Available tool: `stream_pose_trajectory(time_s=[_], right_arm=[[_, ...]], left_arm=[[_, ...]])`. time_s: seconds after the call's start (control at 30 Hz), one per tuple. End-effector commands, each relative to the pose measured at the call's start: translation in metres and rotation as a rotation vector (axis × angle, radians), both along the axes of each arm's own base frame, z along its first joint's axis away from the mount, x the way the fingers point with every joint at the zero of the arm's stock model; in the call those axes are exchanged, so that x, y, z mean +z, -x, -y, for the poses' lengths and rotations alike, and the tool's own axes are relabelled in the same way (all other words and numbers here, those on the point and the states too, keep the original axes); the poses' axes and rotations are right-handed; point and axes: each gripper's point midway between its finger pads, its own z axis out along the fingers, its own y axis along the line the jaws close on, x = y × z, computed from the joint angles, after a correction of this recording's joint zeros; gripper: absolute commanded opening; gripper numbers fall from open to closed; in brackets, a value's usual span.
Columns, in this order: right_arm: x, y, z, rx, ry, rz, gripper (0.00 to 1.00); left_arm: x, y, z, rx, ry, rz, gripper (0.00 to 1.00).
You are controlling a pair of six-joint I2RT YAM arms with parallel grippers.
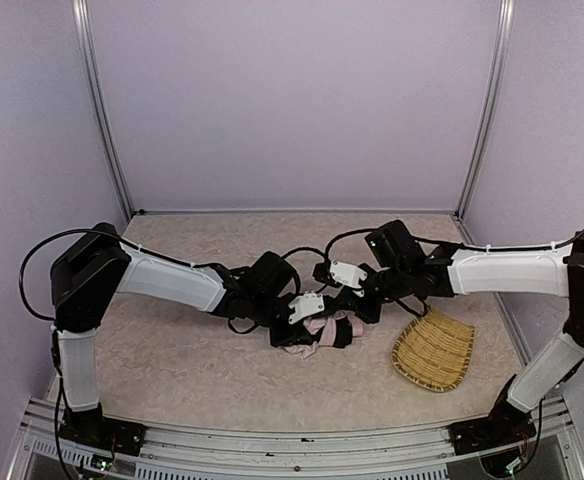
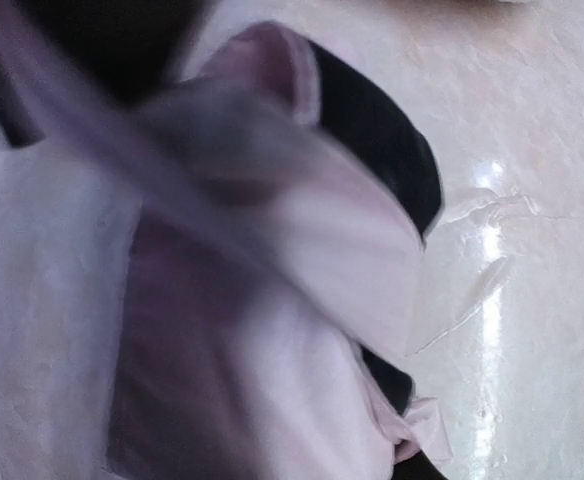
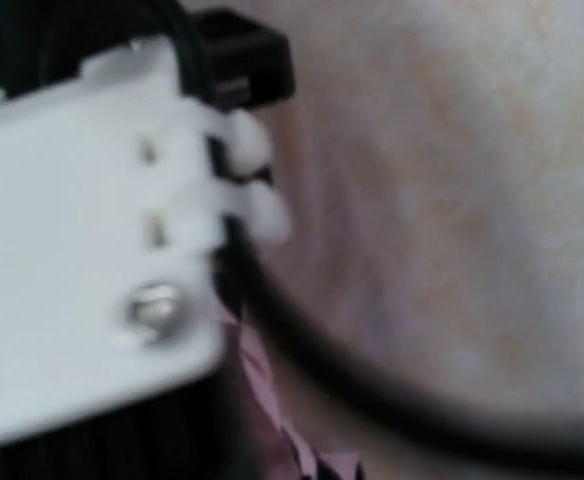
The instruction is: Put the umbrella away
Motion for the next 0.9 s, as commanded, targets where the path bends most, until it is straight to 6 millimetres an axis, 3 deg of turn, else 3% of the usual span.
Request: stream_pose_trajectory(time_s=[0.0,0.17,0.3,0.5,0.7,0.77,0.87], right_arm=[[0.057,-0.023,-0.054,0.136,-0.154,0.001,0.0],[0.019,-0.056,-0.056,0.064,-0.049,-0.13,0.0],[0.003,-0.062,-0.058,0.048,-0.011,-0.218,0.0],[-0.039,-0.07,-0.04,0.03,0.082,-0.339,0.0],[-0.11,-0.041,-0.03,0.056,0.191,-0.539,0.0],[-0.119,-0.027,-0.031,0.079,0.183,-0.567,0.0],[-0.126,-0.008,-0.031,0.11,0.173,-0.61,0.0]], left_arm=[[-0.058,0.057,-0.016,-0.171,-0.215,-0.078,0.0],[-0.062,0.071,-0.026,-0.243,-0.252,-0.013,0.0],[-0.06,0.082,-0.036,-0.309,-0.25,0.067,0.0],[-0.05,0.085,-0.037,-0.365,-0.212,0.193,0.0],[-0.048,0.064,-0.038,-0.276,-0.237,0.294,0.0],[-0.05,0.058,-0.04,-0.244,-0.248,0.308,0.0],[-0.049,0.047,-0.041,-0.19,-0.252,0.342,0.09]])
